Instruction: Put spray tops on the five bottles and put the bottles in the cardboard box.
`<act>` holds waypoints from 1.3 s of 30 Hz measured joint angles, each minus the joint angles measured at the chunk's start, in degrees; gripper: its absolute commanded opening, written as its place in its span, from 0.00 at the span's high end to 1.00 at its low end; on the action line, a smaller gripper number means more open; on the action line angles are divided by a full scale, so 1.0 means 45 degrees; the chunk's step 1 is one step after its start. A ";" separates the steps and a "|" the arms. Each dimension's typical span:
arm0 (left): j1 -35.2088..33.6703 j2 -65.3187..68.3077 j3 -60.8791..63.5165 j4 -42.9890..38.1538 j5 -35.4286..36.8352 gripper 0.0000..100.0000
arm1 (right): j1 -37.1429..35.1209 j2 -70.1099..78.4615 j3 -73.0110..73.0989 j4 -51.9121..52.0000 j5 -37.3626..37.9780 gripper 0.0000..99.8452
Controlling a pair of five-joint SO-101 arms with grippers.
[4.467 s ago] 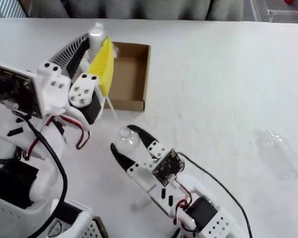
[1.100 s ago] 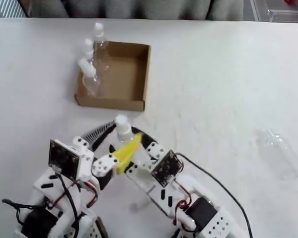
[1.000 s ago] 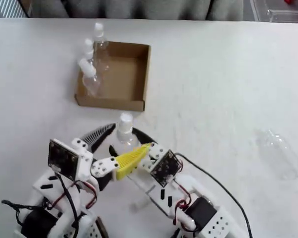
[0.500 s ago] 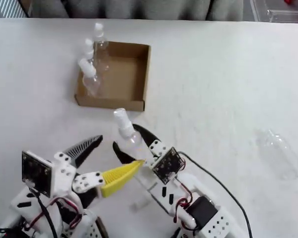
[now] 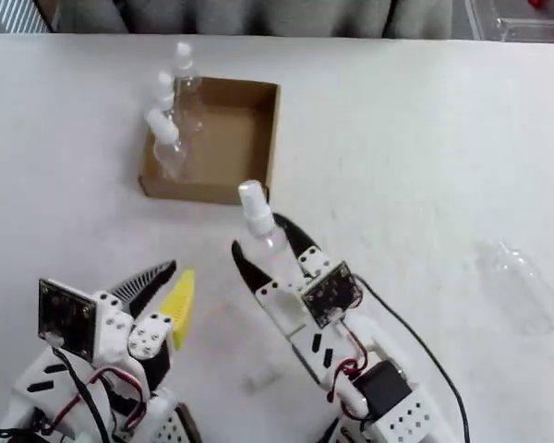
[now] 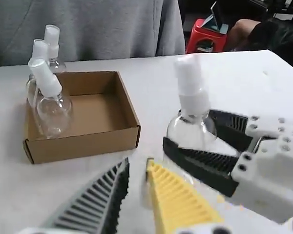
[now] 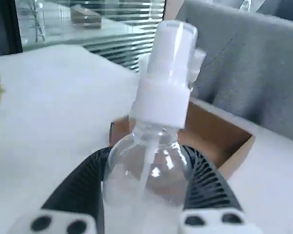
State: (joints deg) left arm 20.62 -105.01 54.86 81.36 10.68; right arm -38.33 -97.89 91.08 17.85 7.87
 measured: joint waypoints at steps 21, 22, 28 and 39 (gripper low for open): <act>0.0000 0.0039 0.3477 -0.2774 0.0000 0.98 | 0.0371 0.6115 -0.3966 -0.4435 0.0000 0.98; 0.0176 0.0039 0.3653 -0.2911 0.0020 0.98 | 0.0371 0.6525 -0.4200 -0.4571 0.0000 0.98; 0.2286 0.0059 0.4650 -0.3731 0.0000 0.98 | 0.0371 0.8596 -0.5568 -0.5040 0.0000 0.98; 0.2266 0.0117 0.7912 -0.8010 0.0000 0.98 | 0.0352 0.9143 -0.6349 -0.3946 -0.1582 0.98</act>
State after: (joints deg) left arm 30.81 -104.48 90.46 45.32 10.68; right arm -36.75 -56.75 62.51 0.09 0.75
